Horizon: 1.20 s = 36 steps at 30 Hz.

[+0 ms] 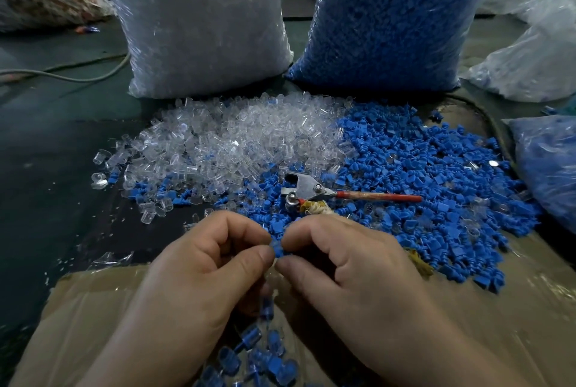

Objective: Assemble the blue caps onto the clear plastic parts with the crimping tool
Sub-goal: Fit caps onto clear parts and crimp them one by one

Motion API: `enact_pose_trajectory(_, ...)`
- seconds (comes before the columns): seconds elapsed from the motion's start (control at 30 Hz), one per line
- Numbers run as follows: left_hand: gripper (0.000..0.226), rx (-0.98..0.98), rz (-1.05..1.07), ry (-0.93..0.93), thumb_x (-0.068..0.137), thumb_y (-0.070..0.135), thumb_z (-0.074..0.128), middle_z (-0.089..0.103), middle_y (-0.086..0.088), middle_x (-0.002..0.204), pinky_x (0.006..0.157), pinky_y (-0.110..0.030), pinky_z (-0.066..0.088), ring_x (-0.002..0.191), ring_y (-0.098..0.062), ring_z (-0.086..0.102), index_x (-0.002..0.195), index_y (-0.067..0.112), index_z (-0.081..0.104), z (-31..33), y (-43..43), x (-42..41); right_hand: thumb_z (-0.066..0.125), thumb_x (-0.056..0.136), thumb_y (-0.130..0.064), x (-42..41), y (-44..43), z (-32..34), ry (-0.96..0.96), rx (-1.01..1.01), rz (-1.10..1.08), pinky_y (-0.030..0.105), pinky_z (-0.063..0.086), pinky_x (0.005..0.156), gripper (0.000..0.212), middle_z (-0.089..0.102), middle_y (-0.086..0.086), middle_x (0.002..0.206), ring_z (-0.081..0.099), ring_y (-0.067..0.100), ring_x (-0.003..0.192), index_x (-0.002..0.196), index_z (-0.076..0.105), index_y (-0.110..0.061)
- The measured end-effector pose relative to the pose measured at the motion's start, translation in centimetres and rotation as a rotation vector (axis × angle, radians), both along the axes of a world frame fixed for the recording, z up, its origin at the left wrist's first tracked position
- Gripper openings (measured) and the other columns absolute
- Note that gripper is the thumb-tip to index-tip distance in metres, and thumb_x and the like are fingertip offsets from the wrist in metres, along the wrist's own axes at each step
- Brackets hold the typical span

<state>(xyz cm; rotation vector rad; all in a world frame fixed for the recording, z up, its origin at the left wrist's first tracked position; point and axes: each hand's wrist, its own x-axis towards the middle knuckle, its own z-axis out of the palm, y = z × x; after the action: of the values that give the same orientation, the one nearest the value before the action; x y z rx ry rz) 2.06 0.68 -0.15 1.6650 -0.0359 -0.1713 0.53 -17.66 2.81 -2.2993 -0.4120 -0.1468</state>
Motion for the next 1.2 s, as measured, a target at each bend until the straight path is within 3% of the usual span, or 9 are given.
enact_pose_trajectory(0.1,0.038,-0.001,-0.008,-0.010,0.054,0.051,0.076,0.069,-0.009,0.064,0.049,-0.024,0.049,0.056,-0.020,0.066,0.085,0.030,0.074,0.1,-0.1,0.0,0.058,0.090,-0.040,-0.1,0.0,-0.1,-0.095,-0.057,0.013,0.022,0.046,0.072,0.007,0.058,-0.018,0.090,0.056,0.002,0.086,0.095,0.059,-0.035)
enact_pose_trajectory(0.23,0.036,-0.030,-0.026,-0.014,0.054,0.049,0.077,0.069,-0.011,0.067,0.048,-0.023,0.049,0.055,-0.019,0.066,0.083,0.028,0.074,0.4,-0.2,0.0,0.047,0.093,-0.035,-0.5,0.4,0.2,-0.181,-0.105,0.084,0.043,0.053,0.061,0.022,0.060,-0.007,0.095,0.061,0.018,0.081,0.104,0.064,-0.025)
enact_pose_trajectory(0.53,0.039,0.046,-0.059,-0.072,0.053,0.046,0.077,0.072,-0.005,0.073,0.059,-0.032,0.052,0.062,-0.020,0.065,0.089,0.031,0.074,0.5,-0.2,-0.3,0.052,0.091,-0.033,-0.8,0.4,0.4,-0.197,-0.163,0.050,0.043,0.053,0.055,0.021,0.061,-0.006,0.095,0.061,0.017,0.079,0.108,0.063,-0.026)
enact_pose_trajectory(0.6,0.039,0.074,-0.027,-0.084,0.051,0.048,0.078,0.071,-0.004,0.072,0.059,-0.037,0.052,0.061,-0.022,0.064,0.087,0.032,0.073,0.5,-0.2,-0.3,0.052,0.089,-0.034,-0.6,0.2,0.4,-0.222,-0.221,0.057,0.039,0.056,0.062,0.026,0.063,-0.007,0.100,0.061,0.015,0.086,0.113,0.060,-0.027)
enact_pose_trajectory(0.7,0.044,0.085,0.086,-0.106,0.047,0.041,0.092,0.070,-0.002,0.066,0.051,-0.028,0.054,0.055,-0.018,0.064,0.086,0.031,0.073,0.7,0.4,0.1,0.048,0.086,-0.049,0.4,-1.3,0.7,-0.225,-0.413,-0.119,0.038,0.048,0.094,0.048,0.057,-0.009,0.122,0.051,0.013,0.112,0.131,0.042,-0.034)
enact_pose_trajectory(0.8,0.045,-0.049,0.205,-0.104,0.043,0.044,0.087,0.065,-0.004,0.060,0.041,-0.020,0.046,0.048,-0.011,0.059,0.083,0.027,0.074,0.7,1.8,1.0,0.046,0.080,-0.069,1.6,-3.5,0.7,0.013,-0.679,-0.245,0.044,0.025,0.113,0.076,0.031,-0.007,0.147,0.024,0.020,0.136,0.141,0.012,-0.039)
enact_pose_trajectory(0.87,0.046,-0.080,0.243,-0.107,0.042,0.039,0.092,0.064,-0.006,0.059,0.044,-0.020,0.046,0.048,-0.012,0.057,0.084,0.028,0.074,0.6,2.7,1.6,0.036,0.081,-0.076,2.0,-4.5,0.3,0.105,-0.788,-0.256,0.043,0.024,0.113,0.078,0.027,-0.006,0.150,0.022,0.023,0.138,0.143,0.006,-0.038)
enact_pose_trajectory(1.03,0.042,-0.080,0.192,-0.060,0.048,0.038,0.090,0.063,-0.007,0.060,0.042,-0.021,0.046,0.047,-0.012,0.057,0.084,0.027,0.074,0.5,2.4,1.4,0.024,0.077,-0.077,2.6,-4.8,0.1,0.085,-0.840,-0.255,0.043,0.035,0.099,0.074,0.047,-0.011,0.132,0.039,0.021,0.119,0.139,0.019,-0.038)
enact_pose_trajectory(1.2,0.040,-0.060,0.094,-0.042,0.044,0.043,0.077,0.064,-0.002,0.060,0.044,-0.021,0.049,0.052,-0.013,0.060,0.081,0.026,0.074,0.8,0.8,0.6,0.043,0.076,-0.061,3.1,-4.5,0.2,0.022,-0.751,-0.294,0.037,0.032,0.087,0.059,0.047,-0.010,0.103,0.036,0.016,0.097,0.130,0.040,-0.036)
